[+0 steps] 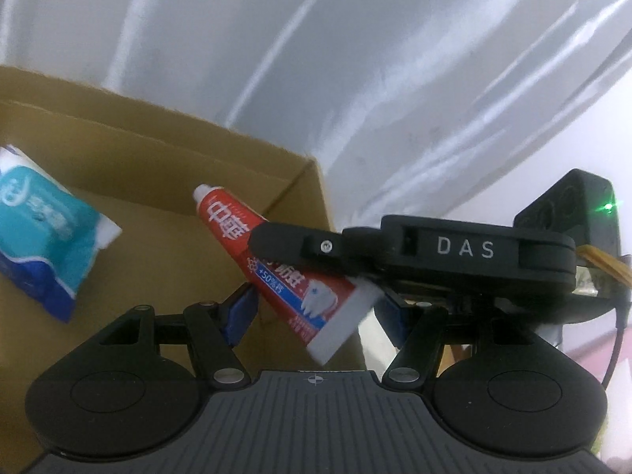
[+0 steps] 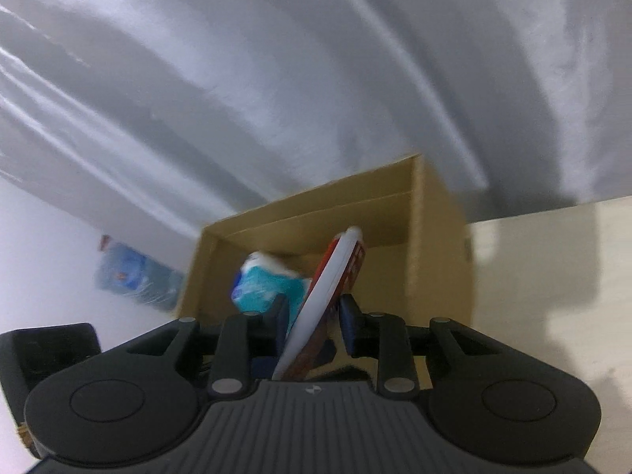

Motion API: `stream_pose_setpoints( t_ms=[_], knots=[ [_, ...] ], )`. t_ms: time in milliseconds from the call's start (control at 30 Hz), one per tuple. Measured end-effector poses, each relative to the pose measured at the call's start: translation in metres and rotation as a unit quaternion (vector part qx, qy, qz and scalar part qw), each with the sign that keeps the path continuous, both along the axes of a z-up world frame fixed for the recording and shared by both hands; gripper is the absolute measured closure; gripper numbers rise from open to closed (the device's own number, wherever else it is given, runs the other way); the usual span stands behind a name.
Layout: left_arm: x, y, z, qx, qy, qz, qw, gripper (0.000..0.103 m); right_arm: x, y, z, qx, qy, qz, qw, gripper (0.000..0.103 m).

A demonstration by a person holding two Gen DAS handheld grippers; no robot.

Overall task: Organize objects
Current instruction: 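Carry the toothpaste tube with the right gripper over the cardboard box, then lower the toothpaste tube into the box and open the right gripper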

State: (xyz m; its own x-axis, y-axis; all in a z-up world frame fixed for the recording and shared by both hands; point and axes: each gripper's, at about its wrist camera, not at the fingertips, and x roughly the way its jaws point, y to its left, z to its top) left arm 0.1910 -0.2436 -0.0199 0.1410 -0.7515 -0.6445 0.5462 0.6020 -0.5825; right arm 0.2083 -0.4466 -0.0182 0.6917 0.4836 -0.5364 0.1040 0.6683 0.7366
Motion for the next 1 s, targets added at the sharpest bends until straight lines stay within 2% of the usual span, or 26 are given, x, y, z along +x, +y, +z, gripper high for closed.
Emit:
stream_pose_setpoints(
  t_ms=[300,467,767,1000],
  knots=[
    [-0.008,0.001,0.004,0.001,-0.009,-0.001,1.0000,0.038,-0.018,-0.008,-0.002,0.006,-0.018,-0.017,1.000,0.072],
    [-0.011,0.004,0.015,-0.001,-0.020,0.005,0.9998,0.038,-0.033,-0.015,0.007,0.013,-0.033,-0.023,0.999,0.072],
    [-0.036,0.028,0.041,0.001,-0.051,0.031,0.9982,0.035,-0.067,-0.015,0.031,0.005,-0.072,-0.033,0.997,0.072],
    [-0.062,0.059,0.064,0.015,-0.095,0.065,0.9932,0.031,-0.092,-0.006,0.047,-0.009,-0.097,-0.029,0.995,0.068]
  ],
)
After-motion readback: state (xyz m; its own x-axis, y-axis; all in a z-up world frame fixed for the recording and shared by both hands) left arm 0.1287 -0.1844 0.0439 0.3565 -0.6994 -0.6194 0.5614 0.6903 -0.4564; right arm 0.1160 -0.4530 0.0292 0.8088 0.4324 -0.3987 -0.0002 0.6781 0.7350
